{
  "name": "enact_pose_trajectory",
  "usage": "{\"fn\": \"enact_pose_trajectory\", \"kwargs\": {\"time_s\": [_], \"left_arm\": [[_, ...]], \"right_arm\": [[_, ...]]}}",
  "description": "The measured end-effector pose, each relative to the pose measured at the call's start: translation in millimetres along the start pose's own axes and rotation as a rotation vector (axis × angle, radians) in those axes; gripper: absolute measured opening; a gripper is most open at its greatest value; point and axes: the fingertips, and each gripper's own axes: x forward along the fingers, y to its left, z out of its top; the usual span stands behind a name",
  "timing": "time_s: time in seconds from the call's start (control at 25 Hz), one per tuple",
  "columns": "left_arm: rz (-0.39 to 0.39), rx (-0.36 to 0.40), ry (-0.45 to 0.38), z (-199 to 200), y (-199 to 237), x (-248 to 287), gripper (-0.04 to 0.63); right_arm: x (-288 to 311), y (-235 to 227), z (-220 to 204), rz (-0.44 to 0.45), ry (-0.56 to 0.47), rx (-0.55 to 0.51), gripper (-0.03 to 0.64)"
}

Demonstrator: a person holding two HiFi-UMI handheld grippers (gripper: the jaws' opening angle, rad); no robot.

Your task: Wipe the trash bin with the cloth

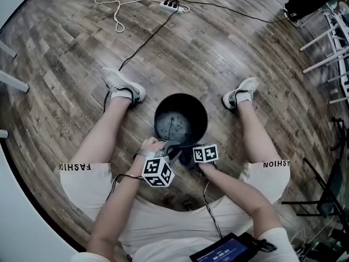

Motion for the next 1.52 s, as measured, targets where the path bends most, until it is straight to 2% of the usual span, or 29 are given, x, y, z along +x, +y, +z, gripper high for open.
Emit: {"fn": "enact_pose_trajectory", "kwargs": {"time_s": [0.2,0.4,0.6,0.76,0.92,1.08,1.24,1.32,1.44,1.52], "left_arm": [[0.015,-0.017,-0.010,5.3,-2.3,3.0,0.075],[0.032,-0.028,0.005,1.6,-2.7,2.6,0.074],[0.060,0.053,0.046,4.3,-0.9,-8.5,0.074],[0.065,0.114,0.064,-3.7,13.3,-24.5,0.097],[0.009,0.091,0.062,-10.9,22.5,-28.1,0.123],[-0.073,0.095,0.053,-11.4,19.2,-28.4,0.106],[-0.128,0.102,0.040,-12.0,12.7,-30.1,0.088],[-0.158,0.093,0.043,-14.9,9.3,-30.1,0.108],[-0.146,0.110,0.073,-24.3,7.1,-24.9,0.112],[-0.126,0.111,0.079,-25.5,8.7,-22.0,0.089]], "right_arm": [[43.6,-36.3,-19.9,-0.076,0.031,0.010,0.087],[45.8,-36.6,-20.8,-0.083,0.010,0.038,0.087],[5.7,-18.2,-29.4,-0.048,0.070,0.063,0.087],[-54.8,15.0,-21.6,0.016,0.032,0.029,0.087],[-110.3,49.1,-0.5,0.068,-0.051,0.027,0.087],[-139.2,81.0,21.0,0.113,-0.116,-0.003,0.087],[-138.6,98.7,35.2,0.127,-0.119,-0.066,0.087],[-129.7,100.0,37.9,0.122,-0.096,-0.085,0.087],[-115.3,98.2,39.9,0.121,-0.075,-0.072,0.087],[-105.6,95.0,42.2,0.114,-0.071,-0.076,0.087]]}}
